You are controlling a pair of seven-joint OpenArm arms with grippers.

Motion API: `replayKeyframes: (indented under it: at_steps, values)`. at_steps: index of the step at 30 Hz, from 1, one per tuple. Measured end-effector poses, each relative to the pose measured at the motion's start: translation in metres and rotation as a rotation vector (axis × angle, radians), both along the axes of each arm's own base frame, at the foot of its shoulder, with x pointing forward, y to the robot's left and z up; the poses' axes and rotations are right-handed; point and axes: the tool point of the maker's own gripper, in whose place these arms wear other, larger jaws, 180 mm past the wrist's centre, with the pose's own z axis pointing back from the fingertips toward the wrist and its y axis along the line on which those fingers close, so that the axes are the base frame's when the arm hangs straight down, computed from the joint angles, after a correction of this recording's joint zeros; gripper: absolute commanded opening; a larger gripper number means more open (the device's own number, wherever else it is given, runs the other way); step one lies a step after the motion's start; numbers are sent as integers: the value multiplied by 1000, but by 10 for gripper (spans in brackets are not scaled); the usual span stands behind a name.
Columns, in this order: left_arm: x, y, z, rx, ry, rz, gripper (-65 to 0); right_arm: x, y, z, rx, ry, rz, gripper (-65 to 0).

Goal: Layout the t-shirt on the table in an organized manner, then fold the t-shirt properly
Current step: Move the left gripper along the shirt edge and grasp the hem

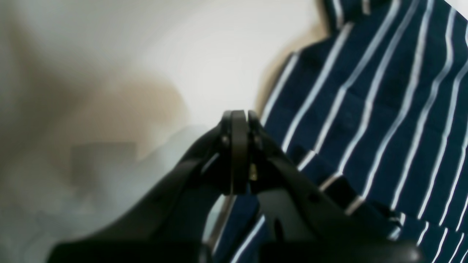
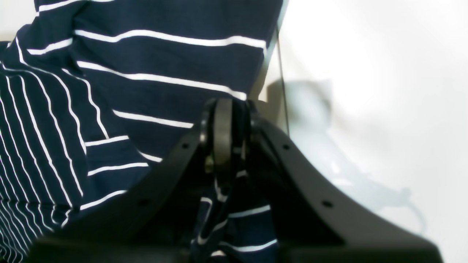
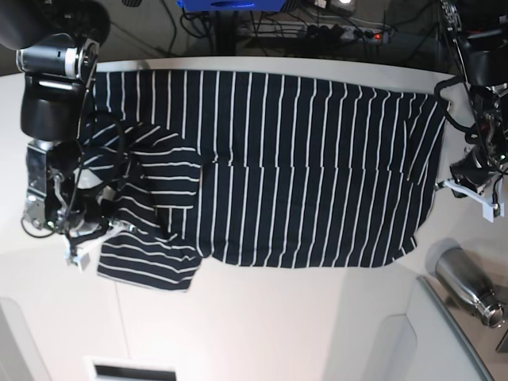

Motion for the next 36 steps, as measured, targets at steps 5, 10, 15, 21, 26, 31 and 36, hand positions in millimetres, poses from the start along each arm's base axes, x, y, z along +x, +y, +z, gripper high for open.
replayKeyframes:
  at_steps: [5, 10, 15, 21, 26, 31, 36]
  values:
    - [-3, 42, 15, 5, -31, 128, -650, 0, -1, 2, -7, -7, 2, -648]
    - [7, 51, 28, 13, -59, 136, -462, 0, 3, 18, -22, -38, 20, -648]
    - [12, 53, 30, 6, -64, 144, -383, 4, 14, 30, -8, -73, 35, -648]
    - [47, 37, 30, -9, -43, 87, -380, 3, 10, 29, -17, -68, 34, -648]
    - [77, 11, 27, -76, -39, 14, -272, 3, 12, 29, -14, -68, 35, -648]
    - [93, -2, 25, -154, -37, -13, -151, 3, 12, 30, -13, -70, 35, -648]
    - [100, -34, 0, -193, -37, -35, -148, 3, 12, 30, -13, -70, 35, -648]
